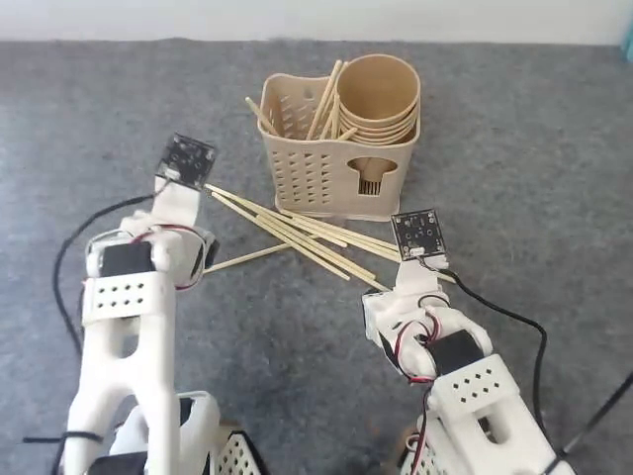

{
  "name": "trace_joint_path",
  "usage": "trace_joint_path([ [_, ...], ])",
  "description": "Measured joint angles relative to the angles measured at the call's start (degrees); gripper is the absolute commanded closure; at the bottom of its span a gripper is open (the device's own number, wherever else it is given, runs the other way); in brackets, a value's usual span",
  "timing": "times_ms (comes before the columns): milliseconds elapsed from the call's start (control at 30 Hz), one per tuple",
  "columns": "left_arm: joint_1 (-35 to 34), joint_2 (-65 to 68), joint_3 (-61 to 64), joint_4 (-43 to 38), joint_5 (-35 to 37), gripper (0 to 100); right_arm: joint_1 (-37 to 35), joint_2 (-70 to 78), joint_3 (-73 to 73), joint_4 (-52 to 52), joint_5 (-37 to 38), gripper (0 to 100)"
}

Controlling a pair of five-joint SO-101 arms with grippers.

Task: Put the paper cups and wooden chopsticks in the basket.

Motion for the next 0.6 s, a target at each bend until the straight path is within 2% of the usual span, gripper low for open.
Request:
trace_joint_path([
  [100, 0.0, 0.97, 1.41, -3.08, -0.26, 81, 0.0, 0.0, 0.0, 0.0, 0.0, 85.4],
  [233, 0.0, 9.58, 0.97, -6.07, -0.35, 81, 0.0, 0.0, 0.0, 0.0, 0.0, 85.4],
  [333, 0.0, 19.25, -2.9, -6.42, -0.53, 81, 0.0, 0.0, 0.0, 0.0, 0.0, 85.4],
  [467, 0.0, 31.03, -8.7, -6.59, -4.48, 81, 0.0, 0.0, 0.0, 0.0, 0.35, 85.5],
  [600, 0.0, 36.48, -13.1, -5.19, -5.54, 81, 0.0, 0.0, 0.0, 0.0, 3.34, 85.5],
])
